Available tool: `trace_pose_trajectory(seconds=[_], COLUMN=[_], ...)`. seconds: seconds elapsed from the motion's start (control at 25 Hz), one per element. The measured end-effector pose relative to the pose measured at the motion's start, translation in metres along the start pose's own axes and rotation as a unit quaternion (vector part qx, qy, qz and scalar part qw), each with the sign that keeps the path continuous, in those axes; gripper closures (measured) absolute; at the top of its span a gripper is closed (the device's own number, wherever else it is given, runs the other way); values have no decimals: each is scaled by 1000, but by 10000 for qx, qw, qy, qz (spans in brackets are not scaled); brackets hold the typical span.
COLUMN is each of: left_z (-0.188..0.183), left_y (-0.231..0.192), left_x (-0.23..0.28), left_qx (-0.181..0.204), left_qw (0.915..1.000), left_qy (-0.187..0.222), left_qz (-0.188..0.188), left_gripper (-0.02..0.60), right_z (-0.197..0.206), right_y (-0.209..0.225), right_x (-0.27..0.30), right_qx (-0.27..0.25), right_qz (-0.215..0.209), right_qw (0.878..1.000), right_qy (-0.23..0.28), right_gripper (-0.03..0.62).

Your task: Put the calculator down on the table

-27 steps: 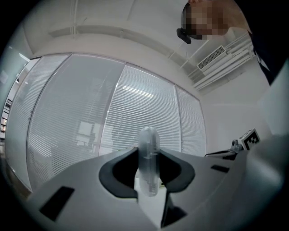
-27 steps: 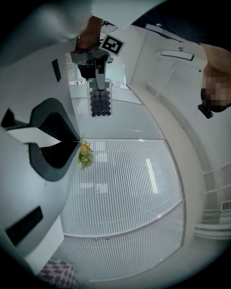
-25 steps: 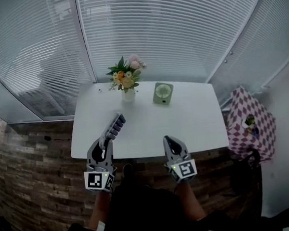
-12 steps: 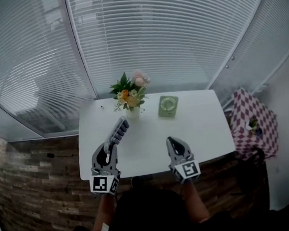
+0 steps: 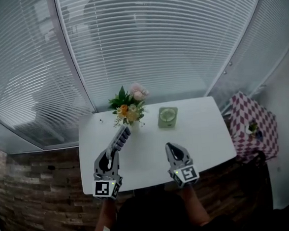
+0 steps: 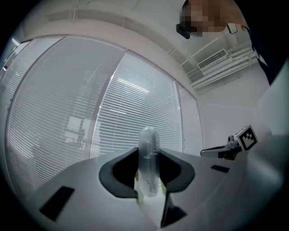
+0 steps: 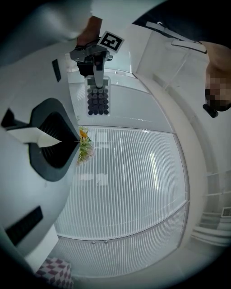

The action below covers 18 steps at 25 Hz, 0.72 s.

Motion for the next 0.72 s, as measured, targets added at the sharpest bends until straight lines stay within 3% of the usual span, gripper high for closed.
trace_pose_trajectory(seconds=[0.6, 0.72], left_z=[-9, -5], left_y=[7, 8], left_x=[30, 33], left_qx=[-69, -565], left_qw=[9996, 9980], left_qy=[116, 214], left_qz=[-256, -196], left_gripper=[482, 482], right_z=[-8, -5], right_y=[31, 35], right_x=[33, 36], right_qx=[-61, -67], right_qz=[-365, -411], right_qw=[9993, 9991], right_qy=[51, 28], right_gripper=[588, 588])
Point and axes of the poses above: the fingertips, and each gripper's own axes: x forward along the fingers, y to its right, z out of its underside, the point moved 6 cm from there along -x, backward along the fingers, and after that the axes turned 1 degree about x, right-handed, at the moved point
